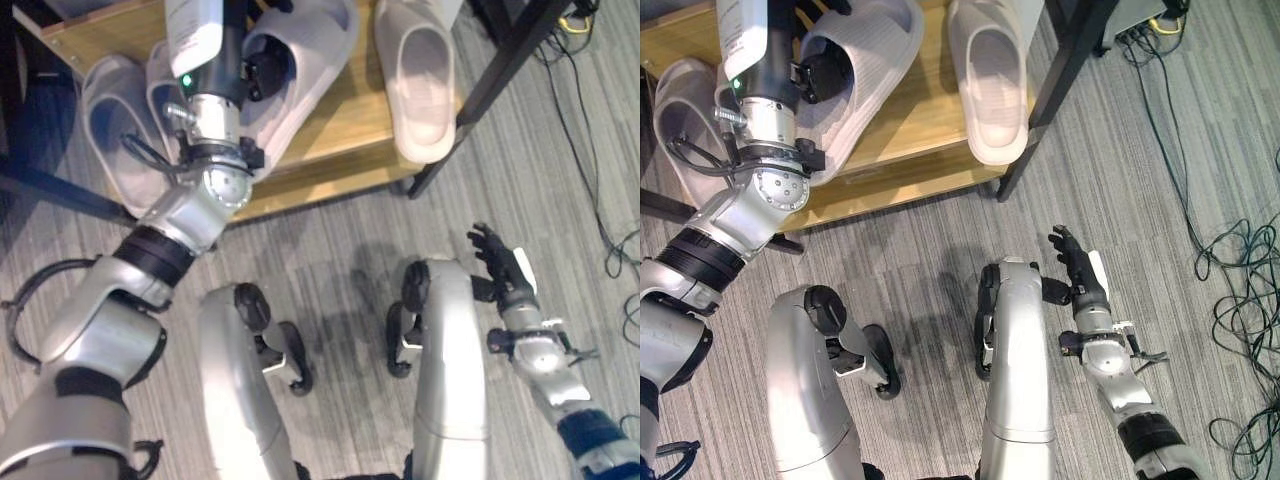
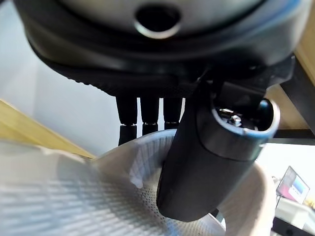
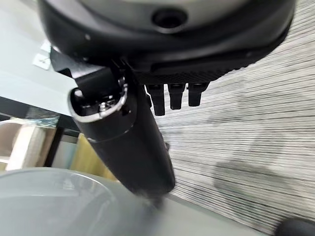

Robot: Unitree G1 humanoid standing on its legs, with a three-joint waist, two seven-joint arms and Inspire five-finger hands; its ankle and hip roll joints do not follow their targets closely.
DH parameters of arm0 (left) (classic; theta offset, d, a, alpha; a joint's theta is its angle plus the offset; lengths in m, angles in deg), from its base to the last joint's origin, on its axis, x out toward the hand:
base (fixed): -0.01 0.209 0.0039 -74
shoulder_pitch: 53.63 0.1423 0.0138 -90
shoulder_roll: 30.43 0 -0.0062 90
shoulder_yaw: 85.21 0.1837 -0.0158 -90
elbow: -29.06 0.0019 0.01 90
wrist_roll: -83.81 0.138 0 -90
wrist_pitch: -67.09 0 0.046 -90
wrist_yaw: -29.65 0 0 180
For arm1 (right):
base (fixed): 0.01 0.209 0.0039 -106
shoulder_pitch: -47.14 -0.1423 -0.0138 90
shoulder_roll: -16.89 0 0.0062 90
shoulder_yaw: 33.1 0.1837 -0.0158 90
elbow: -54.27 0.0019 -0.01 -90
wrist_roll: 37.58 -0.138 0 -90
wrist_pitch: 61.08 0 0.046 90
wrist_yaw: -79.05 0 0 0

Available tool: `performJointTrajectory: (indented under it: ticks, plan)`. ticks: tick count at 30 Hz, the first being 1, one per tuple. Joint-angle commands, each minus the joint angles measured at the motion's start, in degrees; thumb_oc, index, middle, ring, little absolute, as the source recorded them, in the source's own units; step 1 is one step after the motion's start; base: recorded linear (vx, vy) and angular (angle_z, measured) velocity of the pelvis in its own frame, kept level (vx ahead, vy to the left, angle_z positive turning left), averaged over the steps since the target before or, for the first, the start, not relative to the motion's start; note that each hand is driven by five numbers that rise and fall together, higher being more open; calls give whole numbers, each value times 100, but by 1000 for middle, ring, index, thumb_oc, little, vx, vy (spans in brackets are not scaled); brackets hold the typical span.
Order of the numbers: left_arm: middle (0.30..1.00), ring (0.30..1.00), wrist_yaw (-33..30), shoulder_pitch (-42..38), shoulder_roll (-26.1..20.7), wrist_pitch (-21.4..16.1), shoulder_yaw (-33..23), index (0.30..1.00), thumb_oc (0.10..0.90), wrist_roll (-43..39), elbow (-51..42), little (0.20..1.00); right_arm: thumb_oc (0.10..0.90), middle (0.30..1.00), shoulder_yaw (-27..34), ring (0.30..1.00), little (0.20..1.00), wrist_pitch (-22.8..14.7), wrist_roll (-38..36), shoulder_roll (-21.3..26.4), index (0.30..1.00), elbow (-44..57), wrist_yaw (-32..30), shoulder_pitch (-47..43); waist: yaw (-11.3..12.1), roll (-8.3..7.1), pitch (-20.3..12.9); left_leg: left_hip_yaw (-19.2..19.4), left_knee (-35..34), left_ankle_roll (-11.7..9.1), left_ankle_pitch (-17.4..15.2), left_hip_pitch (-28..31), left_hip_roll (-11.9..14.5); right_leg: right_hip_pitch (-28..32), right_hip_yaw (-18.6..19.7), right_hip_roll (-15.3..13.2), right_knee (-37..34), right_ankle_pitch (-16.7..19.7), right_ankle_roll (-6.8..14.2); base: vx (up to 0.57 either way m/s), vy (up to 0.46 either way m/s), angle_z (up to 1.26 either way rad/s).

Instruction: Arrange the slippers neatly on the shoe rack.

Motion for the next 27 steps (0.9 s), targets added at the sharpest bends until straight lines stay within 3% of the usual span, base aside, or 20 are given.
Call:
performJointTrajectory:
  ticks: [1, 5, 6, 7, 18, 27]
  plan:
    - [300, 300, -55, -1282, 47, -237, -160, 300, 400, -127, 277, 300, 800, 900, 93, 900, 900, -262, 68, 268, 900, 731, 38, 57, -84, 217, -185, -288, -63, -173, -205, 261, -60, 360, 3, -434, 4, -680, 284, 4, 32, -8]
    - [300, 300, 75, -1496, 229, -205, -41, 300, 400, -259, 594, 300, 800, 900, 51, 900, 900, -252, 68, 292, 900, 813, 76, 55, -152, 222, -185, -260, 78, -158, -252, 261, -58, 360, 54, -450, 132, -733, 292, 6, 40, -7]
    - [700, 700, 117, -1584, 247, -203, -1, 700, 667, -299, 698, 700, 800, 900, 35, 900, 900, -243, 83, 316, 900, 827, 83, 51, -163, 223, -185, -254, 91, -152, -259, 261, -60, 360, 56, -465, 153, -745, 290, 13, 15, -3]
    - [900, 900, 190, -1734, 286, -185, 67, 900, 800, -364, 848, 900, 800, 900, 15, 900, 900, -239, 94, 341, 900, 839, 100, 49, -173, 218, -185, -223, 144, -153, -280, 261, -63, 360, 93, -465, 206, -759, 293, 0, 0, 0]
    - [900, 900, 583, -1969, 226, -293, 187, 900, 800, -653, 831, 900, 800, 900, 12, 900, 900, -166, 218, 322, 900, 782, 89, 64, -172, 206, -185, -80, 241, -172, -313, 261, -206, 360, 232, -518, 408, -824, 256, 4, -3, 1]
    - [900, 900, 782, -1414, -28, -326, 45, 900, 800, -613, 396, 900, 800, 900, -3, 900, 900, -149, 337, 321, 900, 804, 79, -2, -77, 158, -185, 16, 286, -254, -341, 261, -290, 360, 306, -565, 558, -857, 200, -1, -7, 5]
